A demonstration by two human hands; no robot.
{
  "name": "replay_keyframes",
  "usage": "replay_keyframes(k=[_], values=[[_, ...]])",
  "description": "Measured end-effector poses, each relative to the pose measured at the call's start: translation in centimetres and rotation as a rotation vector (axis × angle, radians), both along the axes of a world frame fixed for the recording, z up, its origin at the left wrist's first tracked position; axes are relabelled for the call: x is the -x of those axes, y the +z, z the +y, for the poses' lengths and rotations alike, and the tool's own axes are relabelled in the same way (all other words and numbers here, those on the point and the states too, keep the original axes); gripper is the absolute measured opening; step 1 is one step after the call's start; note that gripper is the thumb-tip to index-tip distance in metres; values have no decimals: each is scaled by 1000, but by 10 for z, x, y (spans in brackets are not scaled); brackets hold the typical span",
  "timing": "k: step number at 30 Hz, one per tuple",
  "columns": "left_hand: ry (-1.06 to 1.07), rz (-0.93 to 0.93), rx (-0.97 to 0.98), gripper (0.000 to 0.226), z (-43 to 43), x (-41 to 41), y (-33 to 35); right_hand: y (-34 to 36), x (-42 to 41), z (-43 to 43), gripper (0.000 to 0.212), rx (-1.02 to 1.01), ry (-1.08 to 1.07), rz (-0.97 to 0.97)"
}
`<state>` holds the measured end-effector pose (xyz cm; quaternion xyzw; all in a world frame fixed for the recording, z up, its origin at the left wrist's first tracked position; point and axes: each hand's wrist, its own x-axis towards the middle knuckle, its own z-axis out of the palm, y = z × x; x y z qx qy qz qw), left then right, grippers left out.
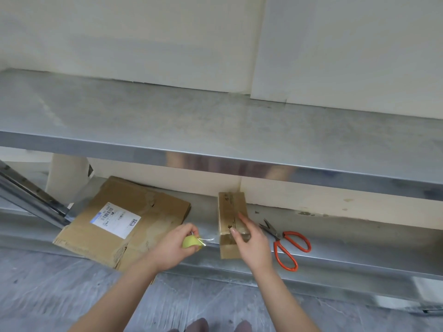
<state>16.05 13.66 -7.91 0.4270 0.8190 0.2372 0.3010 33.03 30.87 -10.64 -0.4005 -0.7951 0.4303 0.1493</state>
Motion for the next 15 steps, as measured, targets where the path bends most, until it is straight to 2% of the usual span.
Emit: replay_keyframes(k=[6, 13, 15], values=[[-56, -41, 17, 21, -9, 10, -5, 2, 10, -4, 48, 80, -80, 41], [-105, 96, 2, 22, 6, 26, -1, 4, 8, -5, 44, 53, 58, -42], [-114, 102, 1, 23, 9, 27, -2, 3, -5, -3, 40, 20, 41, -33]])
